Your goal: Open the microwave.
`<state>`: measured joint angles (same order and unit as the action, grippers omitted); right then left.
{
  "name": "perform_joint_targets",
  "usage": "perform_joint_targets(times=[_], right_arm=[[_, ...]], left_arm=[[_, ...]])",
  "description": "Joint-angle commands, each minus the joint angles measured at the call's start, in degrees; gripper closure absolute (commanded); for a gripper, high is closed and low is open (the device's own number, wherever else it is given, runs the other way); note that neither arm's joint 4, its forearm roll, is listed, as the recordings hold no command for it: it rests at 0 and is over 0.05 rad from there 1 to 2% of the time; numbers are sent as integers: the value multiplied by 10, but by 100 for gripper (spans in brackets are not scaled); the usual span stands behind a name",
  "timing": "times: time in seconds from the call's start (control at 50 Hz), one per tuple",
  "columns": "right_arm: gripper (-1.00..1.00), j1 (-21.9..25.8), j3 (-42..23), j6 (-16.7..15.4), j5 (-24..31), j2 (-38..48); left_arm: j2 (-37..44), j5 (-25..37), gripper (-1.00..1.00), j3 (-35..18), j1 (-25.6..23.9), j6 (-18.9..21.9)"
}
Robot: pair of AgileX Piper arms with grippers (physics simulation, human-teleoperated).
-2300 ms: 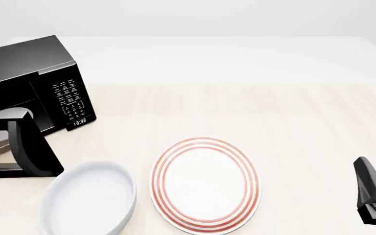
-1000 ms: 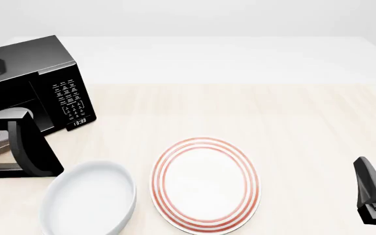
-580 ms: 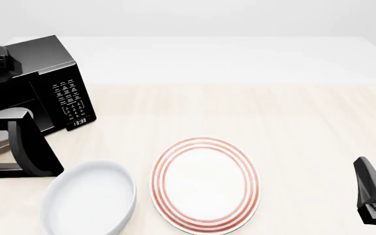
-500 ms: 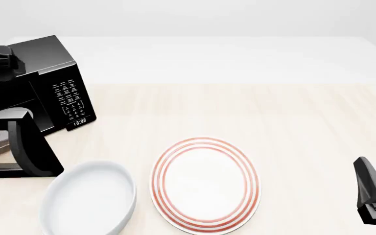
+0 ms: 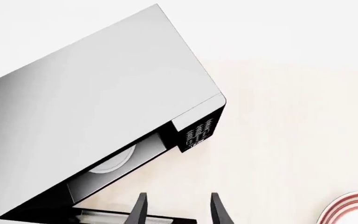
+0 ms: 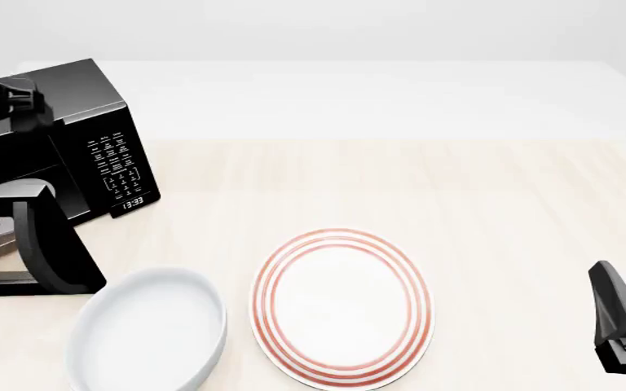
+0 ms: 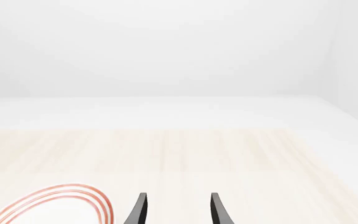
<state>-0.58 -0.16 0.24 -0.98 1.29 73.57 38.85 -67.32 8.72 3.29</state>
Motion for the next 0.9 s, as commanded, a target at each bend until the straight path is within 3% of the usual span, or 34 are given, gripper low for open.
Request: perform_joint_targets(times=[0.02, 0.9], right_arm=[[-100, 0, 0, 0, 0, 0], [-100, 0, 0, 0, 0, 0]], left_arm=[[21, 0, -100, 3, 16, 6], [59, -34, -100, 44, 66, 14]])
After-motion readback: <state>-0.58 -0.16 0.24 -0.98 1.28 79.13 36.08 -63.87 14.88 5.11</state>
